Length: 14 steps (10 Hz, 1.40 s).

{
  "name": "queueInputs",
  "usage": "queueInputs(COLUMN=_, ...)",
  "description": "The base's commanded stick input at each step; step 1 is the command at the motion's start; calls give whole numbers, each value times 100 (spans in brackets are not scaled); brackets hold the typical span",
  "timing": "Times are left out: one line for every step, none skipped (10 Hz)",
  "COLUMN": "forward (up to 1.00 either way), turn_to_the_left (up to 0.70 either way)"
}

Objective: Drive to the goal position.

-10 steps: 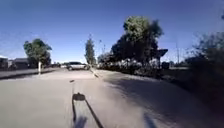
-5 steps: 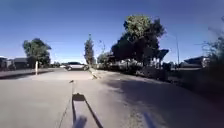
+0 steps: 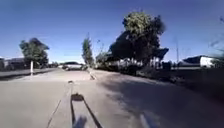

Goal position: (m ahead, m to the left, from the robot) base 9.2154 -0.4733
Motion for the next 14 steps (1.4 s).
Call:
queueInputs(forward=98, turn_to_the_left=0)
queueInputs(forward=98, turn_to_the_left=0)
queueInputs(forward=98, turn_to_the_left=0)
queueInputs(forward=98, turn_to_the_left=0)
queueInputs(forward=98, turn_to_the_left=0)
queueInputs(forward=98, turn_to_the_left=0)
queueInputs(forward=98, turn_to_the_left=0)
queueInputs(forward=98, turn_to_the_left=0)
queueInputs(forward=98, turn_to_the_left=0)
queueInputs(forward=98, turn_to_the_left=0)
queueInputs(forward=98, turn_to_the_left=0)
queueInputs(forward=98, turn_to_the_left=0)
queueInputs(forward=98, turn_to_the_left=0)
queueInputs(forward=98, turn_to_the_left=0)
